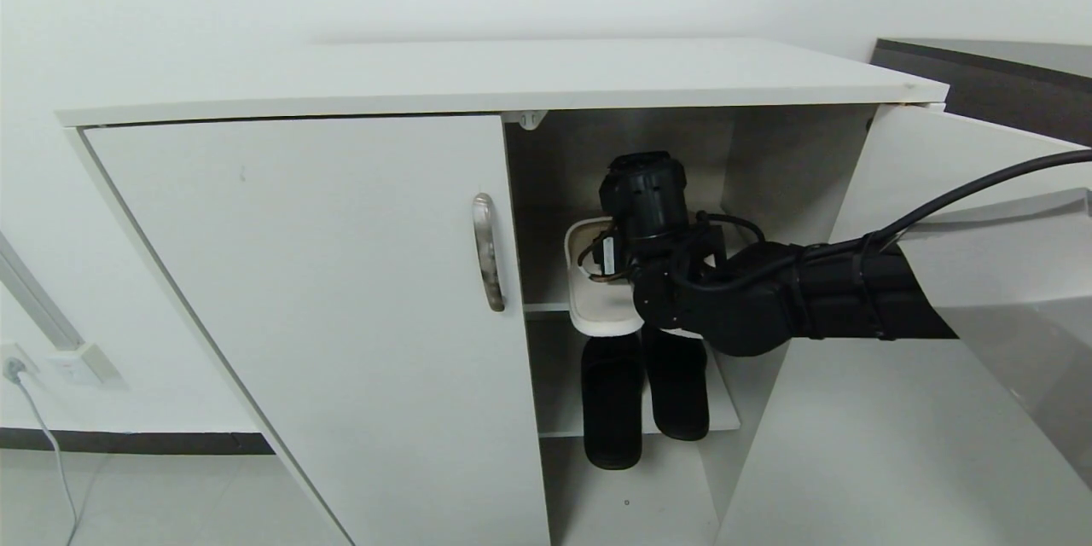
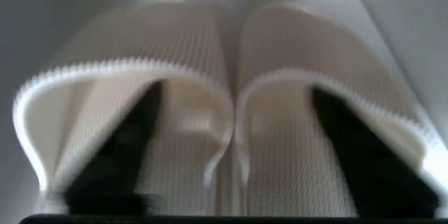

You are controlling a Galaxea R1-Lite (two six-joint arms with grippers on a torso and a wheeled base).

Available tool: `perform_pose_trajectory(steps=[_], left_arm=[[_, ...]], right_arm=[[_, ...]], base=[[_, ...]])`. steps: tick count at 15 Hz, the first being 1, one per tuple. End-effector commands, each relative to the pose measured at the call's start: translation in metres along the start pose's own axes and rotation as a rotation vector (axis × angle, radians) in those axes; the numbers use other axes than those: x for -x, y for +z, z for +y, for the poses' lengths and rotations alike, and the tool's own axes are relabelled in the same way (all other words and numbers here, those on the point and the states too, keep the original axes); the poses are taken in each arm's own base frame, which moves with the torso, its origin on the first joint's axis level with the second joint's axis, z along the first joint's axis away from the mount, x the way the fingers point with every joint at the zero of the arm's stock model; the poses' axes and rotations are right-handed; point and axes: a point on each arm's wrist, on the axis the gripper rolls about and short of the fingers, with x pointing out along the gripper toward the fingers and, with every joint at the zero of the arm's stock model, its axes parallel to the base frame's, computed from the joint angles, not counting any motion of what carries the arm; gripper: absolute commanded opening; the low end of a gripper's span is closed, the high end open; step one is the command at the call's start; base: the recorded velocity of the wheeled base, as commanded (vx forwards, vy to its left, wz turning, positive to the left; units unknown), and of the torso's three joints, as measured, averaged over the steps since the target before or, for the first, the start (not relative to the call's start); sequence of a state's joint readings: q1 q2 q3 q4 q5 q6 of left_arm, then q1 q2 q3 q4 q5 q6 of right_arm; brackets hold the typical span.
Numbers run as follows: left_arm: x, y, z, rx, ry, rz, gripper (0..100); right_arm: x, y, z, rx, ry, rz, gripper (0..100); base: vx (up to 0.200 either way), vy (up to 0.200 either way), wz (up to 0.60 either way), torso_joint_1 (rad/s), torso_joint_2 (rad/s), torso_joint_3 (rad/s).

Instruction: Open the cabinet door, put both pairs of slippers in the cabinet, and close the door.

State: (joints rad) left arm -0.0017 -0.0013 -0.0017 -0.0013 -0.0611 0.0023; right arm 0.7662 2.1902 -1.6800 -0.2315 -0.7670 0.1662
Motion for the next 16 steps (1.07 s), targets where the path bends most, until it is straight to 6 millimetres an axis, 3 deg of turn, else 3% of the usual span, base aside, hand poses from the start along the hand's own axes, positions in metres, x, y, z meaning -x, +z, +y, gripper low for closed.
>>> perform_pose_trajectory(steps=[1,7,13,16], left_arm=[[0.000,0.000,0.000,-0.001,0.000,0.001,0],[0.000,0.000,0.000,0.010,0.000,0.001,0],[0.000,0.000,0.000,0.009,-0.002,0.001,0],[0.000,0.000,0.000,0.009,-0.002,0.001,0]], right_arm=[[0.008,0.002,0.000,0.002,0.011,0.000,100],[0.049,0.014,-0.001,0.005,0.064,-0.012,100],[0.116,0.006,-0.027,0.005,0.162,0.024,100],[0.133,0.004,-0.038,-0.033,0.267,0.002,100]], base=[[0.000,0.000,0.00,0.000,0.00,0.000],[0.000,0.000,0.00,0.000,0.00,0.000],[0.000,0.000,0.00,0.000,0.00,0.000],[0.000,0.000,0.00,0.000,0.00,0.000]])
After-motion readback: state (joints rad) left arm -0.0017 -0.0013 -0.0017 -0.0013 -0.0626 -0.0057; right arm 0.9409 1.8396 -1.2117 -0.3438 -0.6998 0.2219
